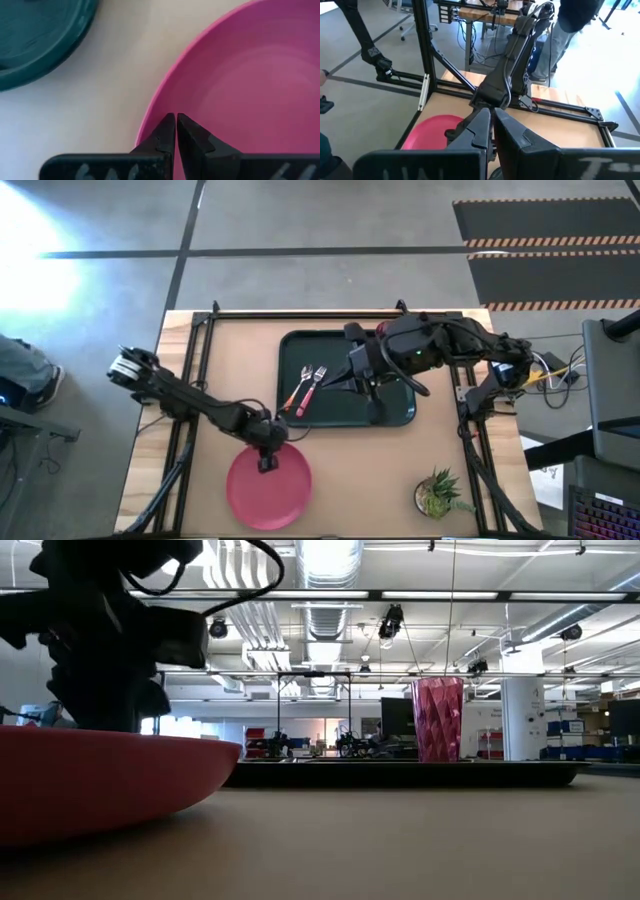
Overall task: Pick and place plate/cup/fork/spoon on tray
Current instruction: Put the pink plate on the black serving tray to the left of the pink fork
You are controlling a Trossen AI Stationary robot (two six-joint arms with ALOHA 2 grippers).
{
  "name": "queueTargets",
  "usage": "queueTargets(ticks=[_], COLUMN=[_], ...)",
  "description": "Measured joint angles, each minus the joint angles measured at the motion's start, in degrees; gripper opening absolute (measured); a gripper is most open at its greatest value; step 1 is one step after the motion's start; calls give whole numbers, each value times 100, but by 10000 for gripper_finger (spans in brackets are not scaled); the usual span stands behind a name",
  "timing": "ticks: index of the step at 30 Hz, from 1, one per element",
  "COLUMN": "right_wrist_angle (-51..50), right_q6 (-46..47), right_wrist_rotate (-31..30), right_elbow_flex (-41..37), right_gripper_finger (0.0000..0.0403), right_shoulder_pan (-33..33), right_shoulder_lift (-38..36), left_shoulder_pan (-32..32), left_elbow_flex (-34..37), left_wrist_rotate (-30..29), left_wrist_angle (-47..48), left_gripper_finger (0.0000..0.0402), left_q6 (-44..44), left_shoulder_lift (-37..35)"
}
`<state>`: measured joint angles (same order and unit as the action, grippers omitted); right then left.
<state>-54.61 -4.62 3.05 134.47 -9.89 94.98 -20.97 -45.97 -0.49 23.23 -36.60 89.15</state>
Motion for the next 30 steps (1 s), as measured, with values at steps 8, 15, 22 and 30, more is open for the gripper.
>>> queueTargets(ticks=[8, 15, 22, 30], right_wrist_angle=[-40, -85, -275, -814], right_q6=[-2, 54, 213, 334], right_wrist_rotate=[14, 15, 37, 213], right_elbow_flex=[0, 0, 0, 0], right_gripper_finger=[12, 12, 12, 12], right_shoulder_pan=[0, 0, 0, 1], right_shoulder_lift=[-17, -92, -244, -398], left_shoulder_pan=[110, 397, 503, 479], left_elbow_flex=[-242, -633, -948, -1072], left_wrist_rotate=[-182, -443, -818, -894], left_wrist_angle=[-919, -1316, -1893, -2312], left_gripper_finger=[0, 0, 0, 0], left_q6=[333, 844, 855, 842], left_shoulder_lift=[615, 914, 919, 903])
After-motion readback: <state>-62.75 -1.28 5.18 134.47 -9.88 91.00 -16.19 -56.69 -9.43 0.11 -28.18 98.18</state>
